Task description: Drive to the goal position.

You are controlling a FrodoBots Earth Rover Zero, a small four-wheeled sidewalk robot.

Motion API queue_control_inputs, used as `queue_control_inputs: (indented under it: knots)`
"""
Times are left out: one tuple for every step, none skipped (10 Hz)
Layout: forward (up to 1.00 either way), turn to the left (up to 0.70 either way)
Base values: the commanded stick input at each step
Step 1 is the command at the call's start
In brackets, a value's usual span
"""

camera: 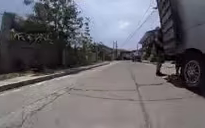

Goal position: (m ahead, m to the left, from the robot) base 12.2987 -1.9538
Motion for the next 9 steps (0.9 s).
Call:
queue_control_inputs:
  knots:
    - [1.00,0.00]
    - [1.00,0.00]
    - [1.00,0.00]
    - [1.00,0.00]
    - [1.00,0.00]
    - [1.00,0.00]
    - [1.00,0.00]
    - [1.00,0.00]
    - [1.00,0.00]
